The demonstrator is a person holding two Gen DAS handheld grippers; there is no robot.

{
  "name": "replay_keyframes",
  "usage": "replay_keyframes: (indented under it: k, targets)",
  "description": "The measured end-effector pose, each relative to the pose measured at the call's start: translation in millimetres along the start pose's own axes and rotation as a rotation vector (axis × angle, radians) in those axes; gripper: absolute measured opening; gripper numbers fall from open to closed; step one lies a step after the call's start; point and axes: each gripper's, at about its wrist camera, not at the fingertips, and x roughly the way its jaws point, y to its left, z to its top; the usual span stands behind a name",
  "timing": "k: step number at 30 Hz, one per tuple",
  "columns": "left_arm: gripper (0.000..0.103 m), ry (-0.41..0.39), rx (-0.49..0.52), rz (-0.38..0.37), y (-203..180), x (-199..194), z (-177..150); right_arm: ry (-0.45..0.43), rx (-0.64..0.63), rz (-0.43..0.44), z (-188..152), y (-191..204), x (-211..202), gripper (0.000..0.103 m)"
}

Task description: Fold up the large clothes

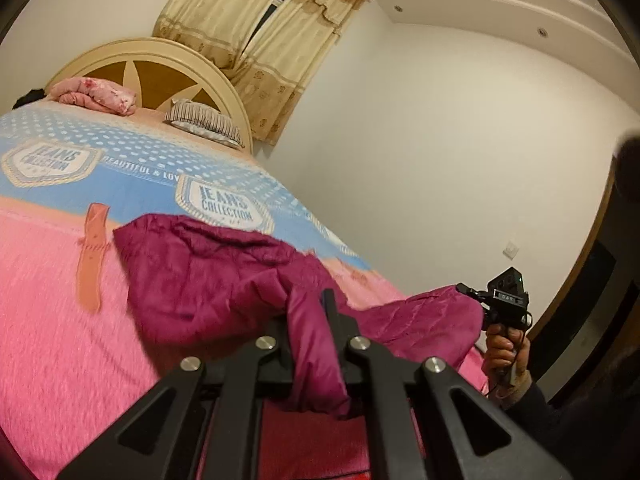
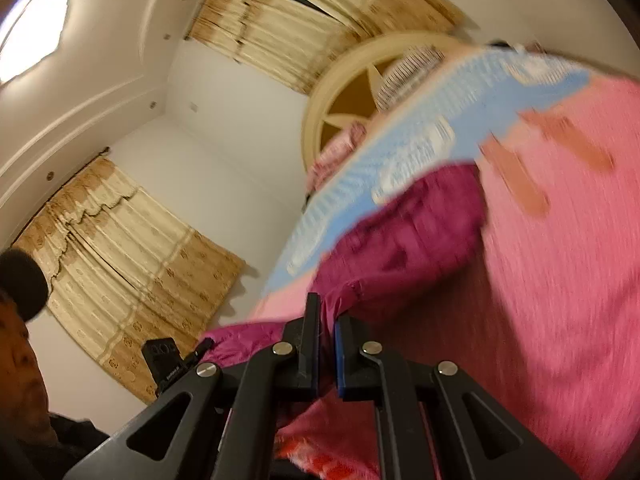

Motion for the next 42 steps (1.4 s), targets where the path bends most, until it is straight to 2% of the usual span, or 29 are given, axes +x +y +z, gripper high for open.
replay_keyframes:
  k: [2,4,7,9,10,12,13,16,17,18,20,21,23,26,28,32,34,37,38,39,40,41,42]
  targets:
    - [0.007,0.008,-0.005,0.010,17,20,16,-0.018,-0.009,0.000,21,1,15,0.005]
    - [0.007,0.054,-0.056,-0.025,43,46,35,-0.024,-0.002,-0.001,45,-1,39,0.005]
    - [0.011,0.055,-0.054,0.066,67,70,50,-0.028,-0.001,-0.026,78,-6,76,0.005]
    - [0.027,0.052,-0.049,0.124,76,79,60,-0.030,-0.001,-0.053,96,-12,99,0.005]
    - [0.031,0.050,-0.048,0.159,79,82,65,-0.032,0.000,-0.074,105,-16,112,0.005]
    - [0.041,0.037,-0.058,0.168,84,85,70,-0.036,0.025,-0.097,121,-28,129,0.005]
    - [0.043,0.033,-0.051,0.179,84,84,69,-0.037,0.034,-0.112,128,-35,139,0.005]
    - [0.054,0.025,-0.002,0.262,84,91,69,-0.031,0.056,-0.155,140,-56,166,0.005]
    - [0.065,0.015,0.002,0.286,86,90,69,-0.027,0.059,-0.174,143,-62,175,0.005]
    - [0.085,-0.013,0.006,0.331,87,88,69,-0.025,0.059,-0.192,144,-67,180,0.005]
    - [0.103,-0.091,0.025,0.422,88,80,72,-0.012,0.069,-0.217,148,-80,195,0.005]
    - [0.103,-0.126,0.034,0.446,89,77,74,-0.007,0.073,-0.224,149,-85,201,0.005]
    - [0.103,-0.120,0.049,0.474,90,80,75,0.002,0.067,-0.245,149,-93,211,0.005]
    - [0.103,-0.053,0.084,0.475,83,106,67,0.010,0.063,-0.270,152,-103,223,0.005]
    - [0.103,-0.010,0.150,0.489,71,129,57,0.007,0.065,-0.293,154,-112,231,0.005]
    - [0.103,0.074,0.263,0.471,50,181,38,0.026,0.107,-0.327,154,-138,251,0.005]
    - [0.103,0.127,0.355,0.513,42,213,24,0.045,0.125,-0.330,153,-148,262,0.005]
    - [0.103,0.201,0.392,0.590,52,251,11,0.090,0.111,-0.403,150,-156,280,0.007]
    - [0.103,0.215,0.375,0.607,56,256,10,0.090,0.090,-0.427,148,-154,282,0.013]
    - [0.103,0.233,0.329,0.623,69,263,9,0.086,0.068,-0.431,147,-150,281,0.036]
    - [0.103,0.246,0.276,0.624,81,265,8,0.075,0.038,-0.421,146,-144,279,0.053]
    - [0.103,0.253,0.235,0.620,88,265,8,0.058,0.021,-0.421,146,-141,276,0.083]
    - [0.103,0.259,0.173,0.609,100,264,7,0.018,-0.007,-0.431,145,-135,270,0.087]
